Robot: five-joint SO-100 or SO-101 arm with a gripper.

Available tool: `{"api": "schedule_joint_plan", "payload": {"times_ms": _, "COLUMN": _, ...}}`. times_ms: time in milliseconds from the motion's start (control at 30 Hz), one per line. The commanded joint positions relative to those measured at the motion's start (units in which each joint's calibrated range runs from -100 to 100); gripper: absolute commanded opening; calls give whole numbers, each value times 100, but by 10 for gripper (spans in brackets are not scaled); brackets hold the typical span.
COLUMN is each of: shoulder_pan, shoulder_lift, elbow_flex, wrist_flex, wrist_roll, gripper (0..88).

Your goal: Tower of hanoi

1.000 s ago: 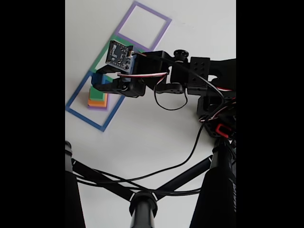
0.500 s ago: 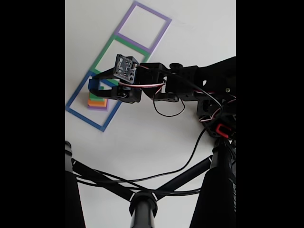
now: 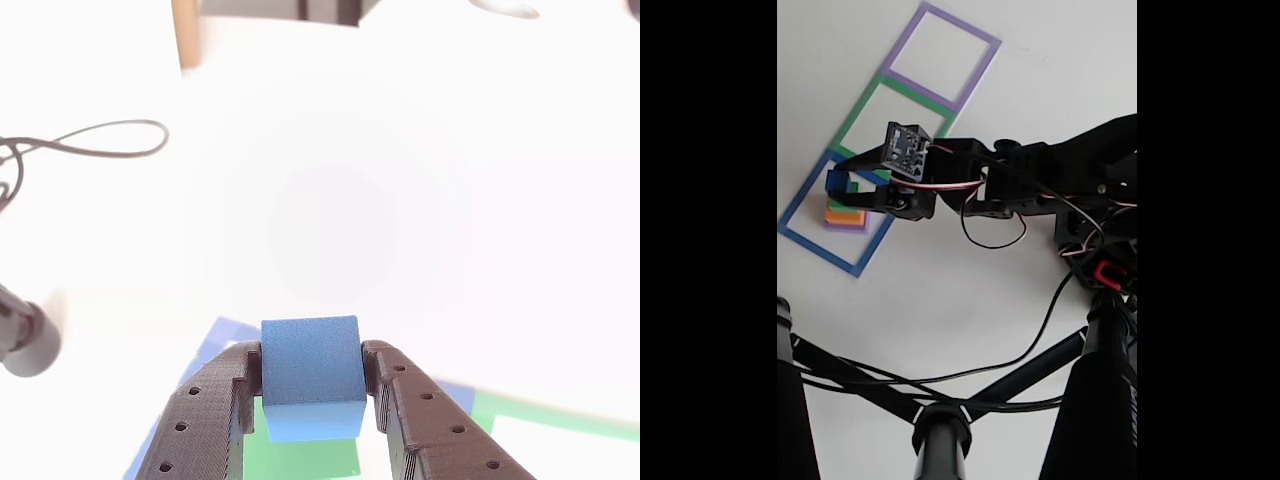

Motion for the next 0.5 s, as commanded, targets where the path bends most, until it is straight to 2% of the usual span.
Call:
{"api": "schedule_joint_plan", "payload": {"times_ms": 0, "shoulder_pan": -75, "shoulder_lift": -42, "elbow_flex": -23, "wrist_flex": -172, "wrist_roll": 59, "gripper": 15}}
{"api": "schedule_joint_plan", "payload": {"times_ms": 467, "shoulder_pan": -133, "shoulder_lift": 104, "elbow_flex": 113, "wrist_flex": -431, "wrist_roll": 59, "gripper": 15}}
